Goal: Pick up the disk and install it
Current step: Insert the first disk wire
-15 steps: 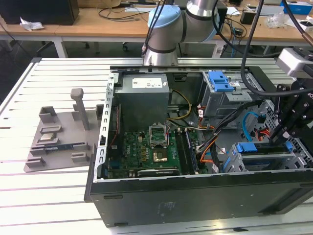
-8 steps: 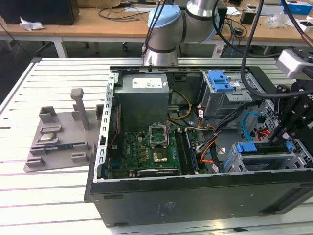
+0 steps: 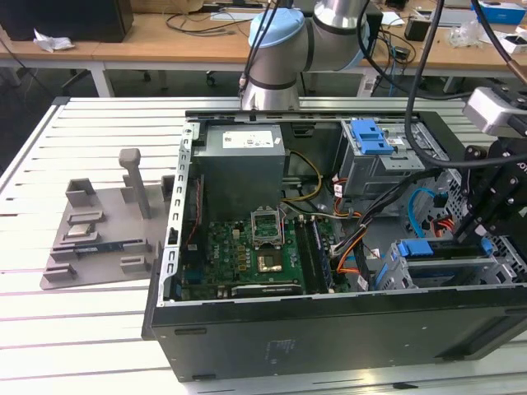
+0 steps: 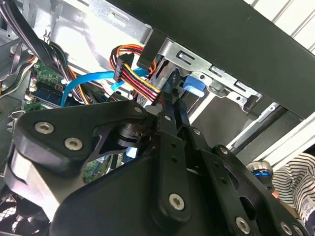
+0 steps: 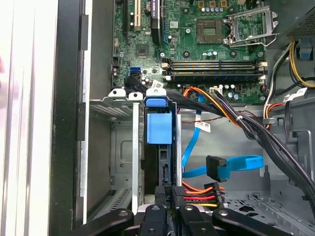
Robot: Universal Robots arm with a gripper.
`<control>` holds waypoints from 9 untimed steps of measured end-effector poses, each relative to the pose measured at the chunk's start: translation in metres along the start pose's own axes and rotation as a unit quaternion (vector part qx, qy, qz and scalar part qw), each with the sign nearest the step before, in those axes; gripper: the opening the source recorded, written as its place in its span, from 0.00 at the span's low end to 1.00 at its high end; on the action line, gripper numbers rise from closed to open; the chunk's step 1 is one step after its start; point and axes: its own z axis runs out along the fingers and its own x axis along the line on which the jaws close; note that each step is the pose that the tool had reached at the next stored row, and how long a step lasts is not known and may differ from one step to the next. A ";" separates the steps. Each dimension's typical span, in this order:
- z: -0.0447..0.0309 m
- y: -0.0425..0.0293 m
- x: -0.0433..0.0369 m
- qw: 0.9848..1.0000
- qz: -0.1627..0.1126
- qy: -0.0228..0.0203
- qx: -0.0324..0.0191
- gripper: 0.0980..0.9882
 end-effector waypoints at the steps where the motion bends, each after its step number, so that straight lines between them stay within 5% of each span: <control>1: 0.0006 -0.0001 0.0000 1.000 0.000 0.000 0.000 0.07; 9: 0.0025 -0.0002 -0.0001 1.000 0.000 0.000 0.000 0.09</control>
